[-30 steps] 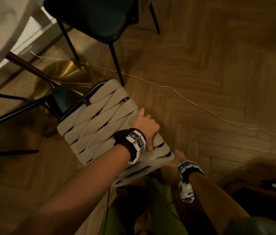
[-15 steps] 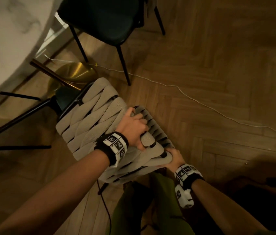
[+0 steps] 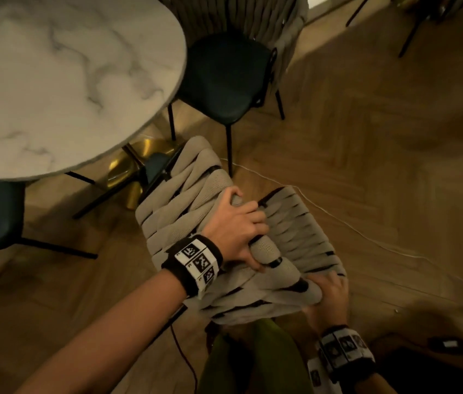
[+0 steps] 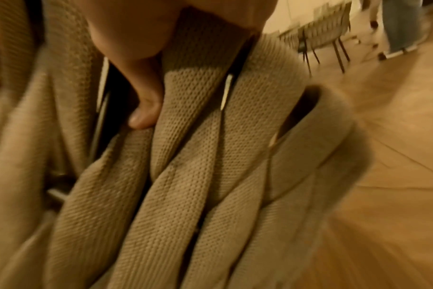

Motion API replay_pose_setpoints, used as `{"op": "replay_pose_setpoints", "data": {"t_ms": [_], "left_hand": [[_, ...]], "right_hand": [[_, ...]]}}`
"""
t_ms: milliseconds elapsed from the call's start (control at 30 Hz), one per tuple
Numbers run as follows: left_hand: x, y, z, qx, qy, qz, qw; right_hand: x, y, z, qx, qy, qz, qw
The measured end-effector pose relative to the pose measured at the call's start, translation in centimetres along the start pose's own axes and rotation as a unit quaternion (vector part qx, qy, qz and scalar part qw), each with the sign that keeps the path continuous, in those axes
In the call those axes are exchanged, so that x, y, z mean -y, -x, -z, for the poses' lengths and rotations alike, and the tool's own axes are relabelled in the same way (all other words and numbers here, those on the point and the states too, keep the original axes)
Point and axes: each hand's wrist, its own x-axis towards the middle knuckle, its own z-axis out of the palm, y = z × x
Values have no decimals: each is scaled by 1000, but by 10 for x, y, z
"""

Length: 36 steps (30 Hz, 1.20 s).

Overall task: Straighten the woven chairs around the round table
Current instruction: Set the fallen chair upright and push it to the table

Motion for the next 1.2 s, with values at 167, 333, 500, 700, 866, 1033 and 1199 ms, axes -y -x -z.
{"op": "replay_pose_setpoints", "data": {"t_ms": [167,333,500,700,866,1033,1199], "left_hand": [[19,64,29,-68,0,14,998],[33,151,15,-146,17,86,985],[36,241,-17,-164,17,174,971],[44,320,-59,-76,-13,252,965],[61,361,-63,40,-7,325,945],[64,394,-71,116,14,396,911],[60,423,-90,152,4,470,870]], "right_hand": [[65,24,25,-81,37,103,991],[111,32,18,-9,128,180,975],[162,39,-3,74,174,328,925],[207,58,-61,239,227,392,859],[256,68,-93,330,245,400,820],[288,81,-126,360,224,426,799],[314,92,-149,435,220,430,760]]}}
